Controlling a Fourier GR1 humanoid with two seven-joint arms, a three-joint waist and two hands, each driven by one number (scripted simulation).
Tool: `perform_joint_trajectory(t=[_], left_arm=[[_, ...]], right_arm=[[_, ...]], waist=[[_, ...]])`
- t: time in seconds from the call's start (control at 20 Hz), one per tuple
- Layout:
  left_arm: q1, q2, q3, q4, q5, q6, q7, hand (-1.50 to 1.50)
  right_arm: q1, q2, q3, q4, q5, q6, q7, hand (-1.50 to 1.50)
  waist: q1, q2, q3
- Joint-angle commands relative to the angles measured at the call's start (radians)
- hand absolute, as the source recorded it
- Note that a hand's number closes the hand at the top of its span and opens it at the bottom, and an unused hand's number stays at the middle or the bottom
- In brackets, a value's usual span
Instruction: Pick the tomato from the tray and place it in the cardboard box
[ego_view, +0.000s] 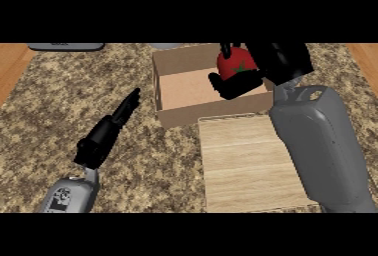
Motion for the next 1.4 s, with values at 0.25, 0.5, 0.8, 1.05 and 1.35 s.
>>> perform_joint_trajectory(t=[0.25, 0.5, 0.8, 1.05, 1.35], left_arm=[[-0.105, -0.027, 0.022, 0.072, 0.001, -0.001, 0.018, 0.00], [0.015, -0.006, -0.004, 0.014, -0.020, -0.014, -0.047, 0.00], [0.011, -0.001, 0.012, -0.047, 0.006, -0.035, 0.034, 0.00], [-0.023, -0.001, 0.025, -0.019, 0.009, -0.033, 0.048, 0.00], [0.021, -0.013, 0.008, -0.052, -0.003, -0.022, 0.022, 0.00]], right_arm=[[-0.057, 0.045, 0.019, 0.431, 0.123, -0.222, -0.178, 1.50], [-0.093, 0.122, -0.104, 0.552, 0.008, -0.193, -0.094, -1.50], [-0.157, 0.088, -0.191, 0.749, -0.066, -0.223, -0.270, -1.50], [-0.129, 0.099, -0.348, 0.729, -0.246, -0.310, -0.411, -1.50], [-0.202, 0.059, -0.539, 0.746, -0.464, -0.250, -0.408, -1.50]], waist=[[0.001, 0.006, 0.000], [0.010, 0.003, 0.000], [0.010, 0.002, 0.001], [0.007, 0.006, 0.002], [0.015, 0.005, 0.002]])
